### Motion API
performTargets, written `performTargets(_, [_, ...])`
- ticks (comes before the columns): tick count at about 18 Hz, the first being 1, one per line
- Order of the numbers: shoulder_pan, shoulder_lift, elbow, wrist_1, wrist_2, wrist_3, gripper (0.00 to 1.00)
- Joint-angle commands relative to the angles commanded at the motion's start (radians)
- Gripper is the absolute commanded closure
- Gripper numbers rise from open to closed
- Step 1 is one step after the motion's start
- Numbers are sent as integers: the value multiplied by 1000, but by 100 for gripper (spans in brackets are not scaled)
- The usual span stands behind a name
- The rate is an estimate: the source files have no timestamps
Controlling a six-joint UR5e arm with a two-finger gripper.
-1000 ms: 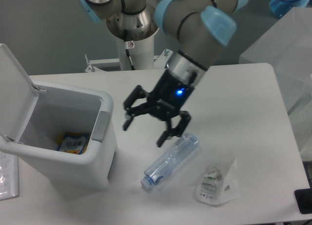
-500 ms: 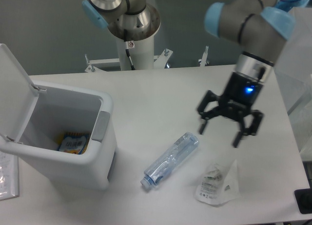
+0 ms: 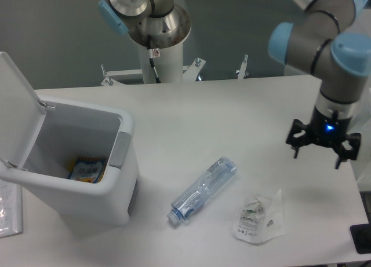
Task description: Open the trash can
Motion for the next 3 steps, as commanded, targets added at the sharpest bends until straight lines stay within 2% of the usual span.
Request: performTargets(3, [-18,0,-8,5,32,8,0])
